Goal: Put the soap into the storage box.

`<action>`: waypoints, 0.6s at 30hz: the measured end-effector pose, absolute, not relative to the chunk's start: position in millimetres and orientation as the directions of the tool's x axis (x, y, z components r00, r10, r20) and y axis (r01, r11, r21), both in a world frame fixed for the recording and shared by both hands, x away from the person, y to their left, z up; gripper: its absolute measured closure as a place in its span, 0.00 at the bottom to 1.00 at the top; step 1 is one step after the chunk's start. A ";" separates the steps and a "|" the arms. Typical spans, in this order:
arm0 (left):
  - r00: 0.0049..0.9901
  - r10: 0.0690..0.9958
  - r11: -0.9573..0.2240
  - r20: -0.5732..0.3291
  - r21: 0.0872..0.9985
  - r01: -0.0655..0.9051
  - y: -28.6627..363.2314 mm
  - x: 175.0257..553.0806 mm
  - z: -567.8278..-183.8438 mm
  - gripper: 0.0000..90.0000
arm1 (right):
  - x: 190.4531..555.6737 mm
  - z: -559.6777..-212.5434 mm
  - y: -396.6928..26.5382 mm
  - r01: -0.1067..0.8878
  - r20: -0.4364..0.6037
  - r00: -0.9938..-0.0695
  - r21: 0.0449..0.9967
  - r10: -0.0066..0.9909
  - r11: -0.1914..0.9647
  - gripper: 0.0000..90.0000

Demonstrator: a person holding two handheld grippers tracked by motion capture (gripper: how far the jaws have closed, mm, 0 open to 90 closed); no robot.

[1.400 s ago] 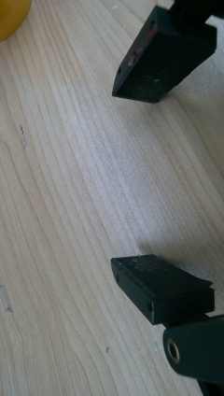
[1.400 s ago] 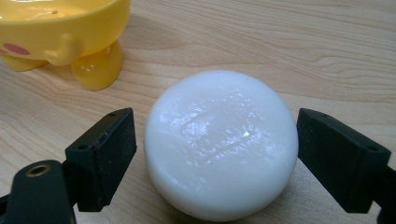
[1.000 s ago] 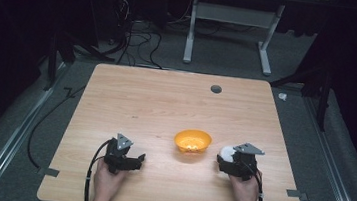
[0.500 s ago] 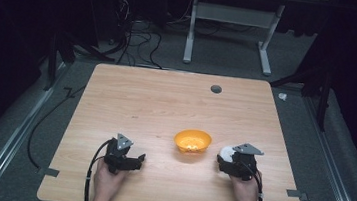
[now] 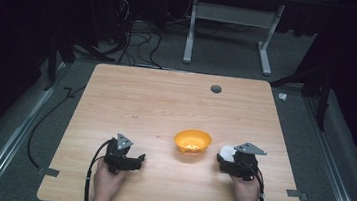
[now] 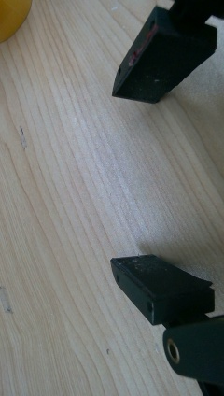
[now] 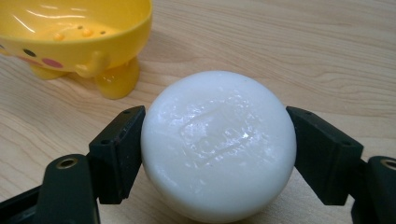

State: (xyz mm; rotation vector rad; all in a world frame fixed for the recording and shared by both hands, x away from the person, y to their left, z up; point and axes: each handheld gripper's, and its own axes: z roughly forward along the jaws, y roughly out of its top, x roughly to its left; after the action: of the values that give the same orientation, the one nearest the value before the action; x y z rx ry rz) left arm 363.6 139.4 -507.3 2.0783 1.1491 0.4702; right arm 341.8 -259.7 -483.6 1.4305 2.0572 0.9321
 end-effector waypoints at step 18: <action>0.540 0.841 -0.357 -0.021 0.728 0.585 139.4 363.4 -507.3 0.17 | 336.5 -469.4 -257.6 0.597 0.029 -0.395 0.768 0.918 0.233 0.28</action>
State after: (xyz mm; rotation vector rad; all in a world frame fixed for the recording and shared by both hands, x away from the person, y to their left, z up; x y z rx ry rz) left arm 363.4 139.4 -507.3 2.0784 1.1481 0.4697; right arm 336.5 -257.6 -469.4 1.3897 2.0804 0.9983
